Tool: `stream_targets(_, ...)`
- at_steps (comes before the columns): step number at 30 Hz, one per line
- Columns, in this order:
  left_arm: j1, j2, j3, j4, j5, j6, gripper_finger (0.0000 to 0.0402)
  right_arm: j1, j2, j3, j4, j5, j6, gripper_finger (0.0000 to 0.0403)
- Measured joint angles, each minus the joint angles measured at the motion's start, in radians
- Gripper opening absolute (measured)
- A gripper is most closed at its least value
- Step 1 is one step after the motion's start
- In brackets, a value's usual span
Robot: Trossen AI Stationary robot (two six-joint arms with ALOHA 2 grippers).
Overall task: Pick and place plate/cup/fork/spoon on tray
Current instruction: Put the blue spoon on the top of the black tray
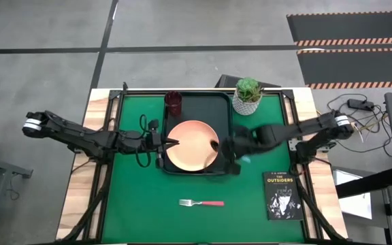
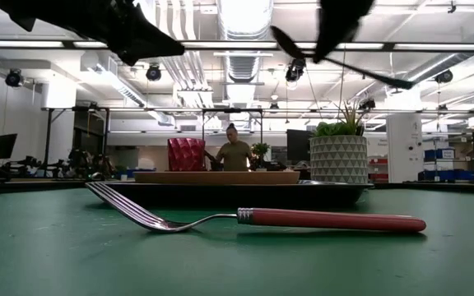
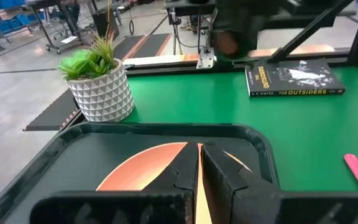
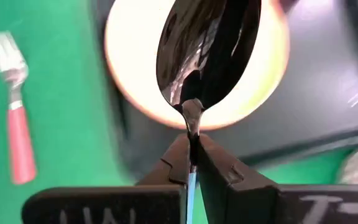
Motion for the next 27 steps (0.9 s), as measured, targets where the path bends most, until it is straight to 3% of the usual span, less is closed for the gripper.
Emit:
stream_targets(9, 0.000, -0.033, 0.000, -0.006, -0.002, 0.013, 0.0002, -0.340, 0.109, 0.176, 0.120, 0.003, -0.497, 0.0009)
stream_targets(14, 0.000, -0.056, -0.001, -0.008, -0.075, 0.034, 0.0002, -0.489, 0.239, 0.263, 0.148, -0.047, -0.712, 0.0009)
stream_targets(20, 0.000, -0.061, -0.001, -0.006, -0.103, 0.034, 0.0002, -0.583, 0.408, 0.359, 0.147, -0.054, -0.965, 0.0009)
stream_targets(27, 0.000, -0.061, -0.001, -0.005, -0.105, 0.032, 0.0002, -0.652, 0.601, 0.489, 0.144, -0.073, -1.030, 0.0009)
